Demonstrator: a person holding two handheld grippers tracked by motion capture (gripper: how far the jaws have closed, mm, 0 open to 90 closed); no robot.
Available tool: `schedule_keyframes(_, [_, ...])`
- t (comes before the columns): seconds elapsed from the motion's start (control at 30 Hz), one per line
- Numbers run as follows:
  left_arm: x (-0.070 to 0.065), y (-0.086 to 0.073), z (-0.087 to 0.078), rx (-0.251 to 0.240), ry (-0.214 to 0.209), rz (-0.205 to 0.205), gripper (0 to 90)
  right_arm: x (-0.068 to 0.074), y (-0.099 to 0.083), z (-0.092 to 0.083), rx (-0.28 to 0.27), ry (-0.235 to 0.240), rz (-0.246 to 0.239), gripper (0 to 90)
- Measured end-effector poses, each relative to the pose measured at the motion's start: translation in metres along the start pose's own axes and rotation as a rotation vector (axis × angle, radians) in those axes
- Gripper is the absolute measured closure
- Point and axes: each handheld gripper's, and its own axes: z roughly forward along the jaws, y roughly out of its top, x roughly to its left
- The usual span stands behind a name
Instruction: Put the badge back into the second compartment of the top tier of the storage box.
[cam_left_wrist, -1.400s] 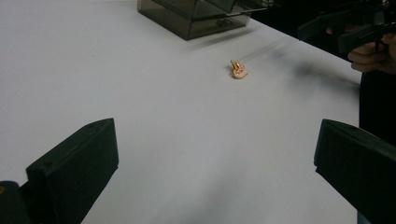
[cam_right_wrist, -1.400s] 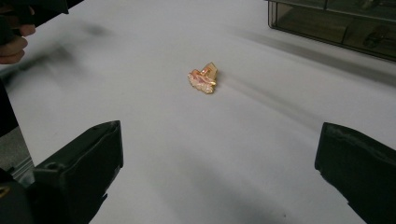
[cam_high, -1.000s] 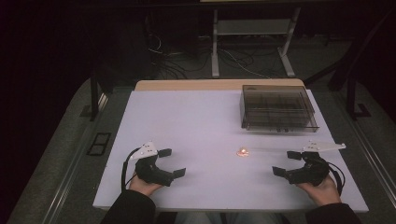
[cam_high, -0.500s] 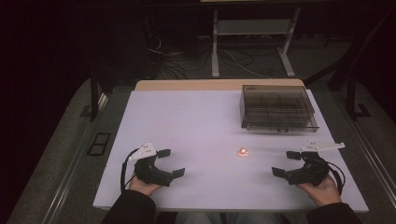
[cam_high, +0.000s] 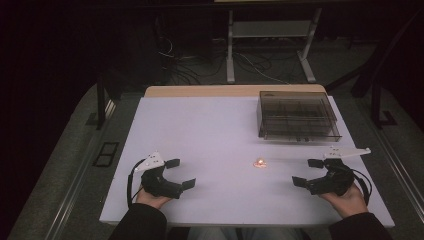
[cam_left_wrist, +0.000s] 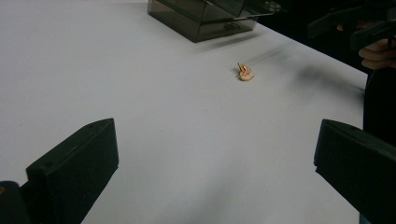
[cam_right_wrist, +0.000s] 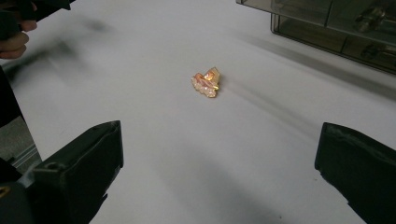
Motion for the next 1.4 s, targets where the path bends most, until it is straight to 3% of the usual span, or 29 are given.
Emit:
schedule_keyframes(0.73, [-0.001,0.000,0.001,-0.006,-0.009,-0.001,0.0,0.001,0.026,0.003,0.039,0.020,-0.048,0.4])
schedule_keyframes(1.03, [0.000,0.000,0.000,-0.022,-0.022,-0.016,0.0,0.002,0.036,0.010,0.066,0.036,-0.041,0.4])
schedule_keyframes(1.4, [0.000,0.000,0.000,-0.029,-0.027,-0.023,0.0,0.006,0.045,0.024,0.098,0.054,-0.073,0.4])
